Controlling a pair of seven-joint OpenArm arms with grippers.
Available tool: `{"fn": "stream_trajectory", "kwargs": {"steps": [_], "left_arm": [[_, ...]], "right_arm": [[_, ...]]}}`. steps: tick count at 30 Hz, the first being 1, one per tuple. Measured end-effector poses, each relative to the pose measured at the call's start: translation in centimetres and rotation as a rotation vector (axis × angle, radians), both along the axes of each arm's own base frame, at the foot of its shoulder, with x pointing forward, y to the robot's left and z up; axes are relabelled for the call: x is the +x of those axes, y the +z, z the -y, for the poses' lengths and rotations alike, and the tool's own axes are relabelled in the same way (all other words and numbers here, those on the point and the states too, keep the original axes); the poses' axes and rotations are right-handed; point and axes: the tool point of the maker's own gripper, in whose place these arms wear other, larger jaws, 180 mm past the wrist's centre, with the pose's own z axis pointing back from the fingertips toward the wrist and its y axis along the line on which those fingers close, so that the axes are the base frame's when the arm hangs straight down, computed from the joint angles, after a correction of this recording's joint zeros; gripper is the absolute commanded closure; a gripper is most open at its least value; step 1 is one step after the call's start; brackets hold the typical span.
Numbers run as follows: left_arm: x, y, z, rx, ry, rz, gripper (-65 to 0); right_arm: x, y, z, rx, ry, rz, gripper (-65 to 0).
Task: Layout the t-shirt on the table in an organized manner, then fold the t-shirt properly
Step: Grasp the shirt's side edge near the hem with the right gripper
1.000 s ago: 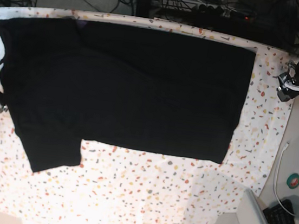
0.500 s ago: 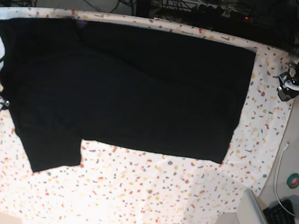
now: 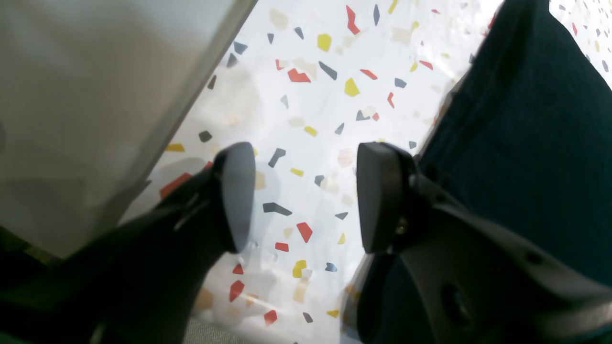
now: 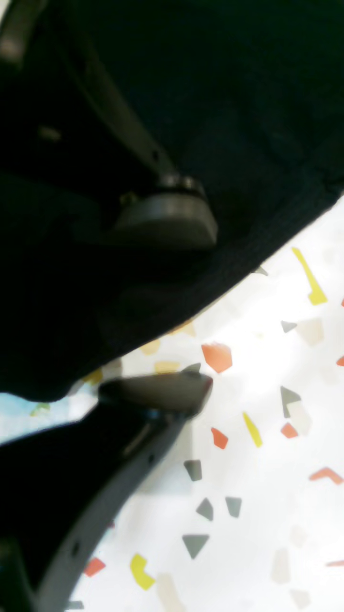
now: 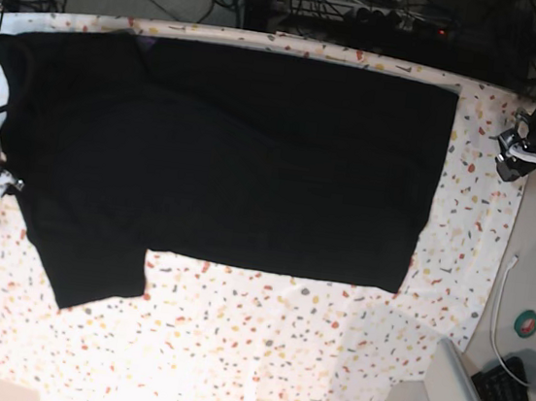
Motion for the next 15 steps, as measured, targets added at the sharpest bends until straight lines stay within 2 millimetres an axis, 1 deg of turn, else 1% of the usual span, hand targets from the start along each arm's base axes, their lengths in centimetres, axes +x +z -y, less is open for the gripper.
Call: {"fn": "stream_trajectory", "kwargs": {"steps": [2,4,7,11,15], "left_arm": [[0.0,0.0,0.0,-0.001,0.000,0.000,-32.3],[0.0,0.0,0.0,-0.001,0.000,0.000,-32.1],[0.0,0.0,0.0,-0.001,0.001,0.000,-32.1],[0.0,0.0,0.0,-0.001,0.001,0.000,-32.1],[0.0,0.0,0.1,-0.002,0.000,0.000,-32.1]], "right_arm": [[-0.1,-0.2,-0.3,0.009,0.002,-0.007,-15.2],[-0.2,-0.3,-0.6,0.014,0.003,-0.010,-0.6],[-0.1,-0.1,-1.1,0.018,0.023,-0.016,0.0],[0.3,1.0,-1.6,-0.003,0.062,0.027,0.0],[-0.6,2.2,-3.3,-0.014,0.159,0.000,0.0]]}}
